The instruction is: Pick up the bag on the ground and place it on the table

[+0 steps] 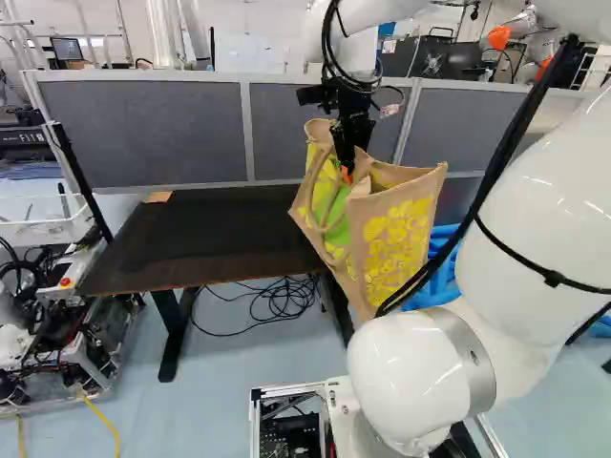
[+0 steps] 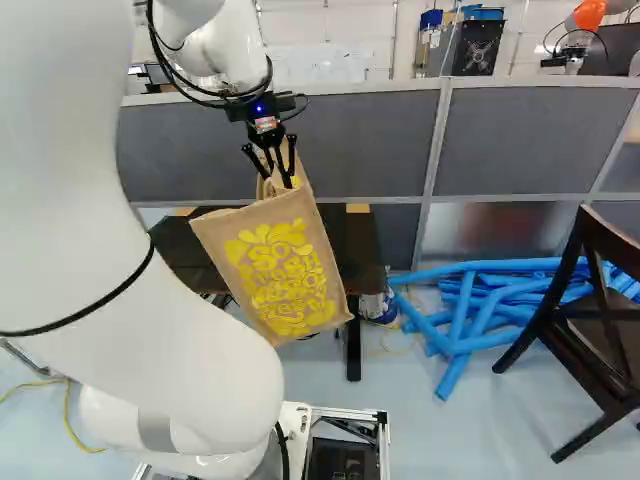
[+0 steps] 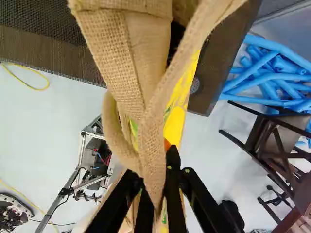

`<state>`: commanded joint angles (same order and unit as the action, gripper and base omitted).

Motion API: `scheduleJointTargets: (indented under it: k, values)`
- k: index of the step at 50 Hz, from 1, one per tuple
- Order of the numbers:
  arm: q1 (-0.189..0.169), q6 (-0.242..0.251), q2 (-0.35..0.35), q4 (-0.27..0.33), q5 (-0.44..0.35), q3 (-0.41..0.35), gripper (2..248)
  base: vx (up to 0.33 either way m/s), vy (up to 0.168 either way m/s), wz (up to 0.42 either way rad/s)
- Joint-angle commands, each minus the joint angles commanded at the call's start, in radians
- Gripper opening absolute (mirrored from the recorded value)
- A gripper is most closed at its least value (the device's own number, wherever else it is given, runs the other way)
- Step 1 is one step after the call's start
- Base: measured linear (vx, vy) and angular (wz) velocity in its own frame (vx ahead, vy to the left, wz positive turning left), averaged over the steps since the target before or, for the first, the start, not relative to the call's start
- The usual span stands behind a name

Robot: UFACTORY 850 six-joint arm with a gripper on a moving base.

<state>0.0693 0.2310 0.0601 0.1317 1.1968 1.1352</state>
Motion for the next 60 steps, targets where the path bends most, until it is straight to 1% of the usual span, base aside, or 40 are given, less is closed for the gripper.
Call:
scheduleJointTargets:
  k: [14, 30, 42, 60]
  values:
    - [0.000, 0.000, 0.000, 0.000, 0.000, 0.000, 24, 0.094, 0.003, 0.000]
    - [-0.001, 0.000, -0.010, 0.000, 0.000, 0.010, 24, -0.002, -0.001, -0.002]
    - [-0.003, 0.000, -0.050, 0.000, 0.000, 0.050, 24, 0.000, 0.000, 0.000]
    - [-0.007, 0.000, -0.131, 0.000, 0.000, 0.134, 24, 0.000, 0.000, 0.000]
